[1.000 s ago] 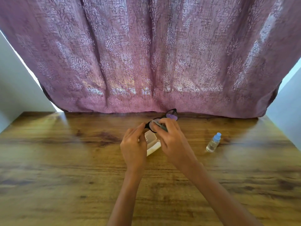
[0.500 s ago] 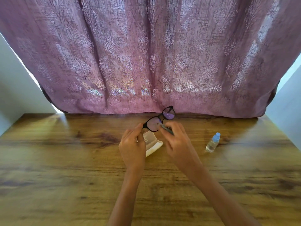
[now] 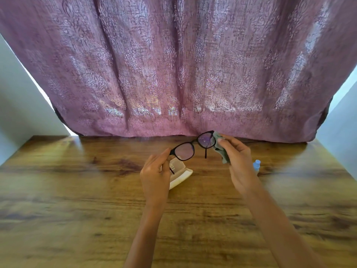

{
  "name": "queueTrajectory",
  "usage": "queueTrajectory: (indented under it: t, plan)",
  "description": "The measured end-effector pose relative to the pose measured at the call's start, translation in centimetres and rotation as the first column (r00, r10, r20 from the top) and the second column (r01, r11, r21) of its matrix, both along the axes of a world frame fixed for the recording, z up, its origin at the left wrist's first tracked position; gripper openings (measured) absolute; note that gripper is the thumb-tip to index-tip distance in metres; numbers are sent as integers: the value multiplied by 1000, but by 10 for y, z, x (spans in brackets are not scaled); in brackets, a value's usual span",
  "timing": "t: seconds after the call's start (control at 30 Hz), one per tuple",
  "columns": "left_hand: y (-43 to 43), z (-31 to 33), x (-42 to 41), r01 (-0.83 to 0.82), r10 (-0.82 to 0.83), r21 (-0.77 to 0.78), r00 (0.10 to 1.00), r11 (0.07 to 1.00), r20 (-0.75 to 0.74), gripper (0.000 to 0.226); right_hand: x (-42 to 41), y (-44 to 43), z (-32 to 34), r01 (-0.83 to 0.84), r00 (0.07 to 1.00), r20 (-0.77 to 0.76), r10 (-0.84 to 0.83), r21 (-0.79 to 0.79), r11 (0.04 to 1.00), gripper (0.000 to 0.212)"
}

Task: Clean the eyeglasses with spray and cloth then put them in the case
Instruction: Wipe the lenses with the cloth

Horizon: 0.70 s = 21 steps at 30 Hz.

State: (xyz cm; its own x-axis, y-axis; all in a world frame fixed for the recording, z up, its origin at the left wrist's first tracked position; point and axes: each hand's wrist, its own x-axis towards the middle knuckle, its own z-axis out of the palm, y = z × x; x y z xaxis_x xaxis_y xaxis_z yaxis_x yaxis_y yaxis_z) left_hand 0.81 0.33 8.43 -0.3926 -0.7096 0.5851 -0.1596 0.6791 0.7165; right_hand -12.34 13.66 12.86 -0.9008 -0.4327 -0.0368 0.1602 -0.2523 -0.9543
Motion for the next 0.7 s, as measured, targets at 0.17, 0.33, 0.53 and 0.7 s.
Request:
queueTrajectory:
  t: [0.17,0.33,0.53,0.7]
  plan:
    - [-11,-2,9,147,-144,-40,987,988,73,22,-6,4,1,-69,993,96,72,-30,997,17]
    - [2,26,17,420,-453,193,873,887,182,37,-8,7,0,-99,970,215,111,-67,993,17]
    - [9,37,-10,398,-471,289,844,870,256,31,0,3,-9,-107,969,213,123,-83,991,15]
    - [7,33,-26,379,-477,347,840,858,260,33,2,6,-12,-43,997,62,42,18,999,13]
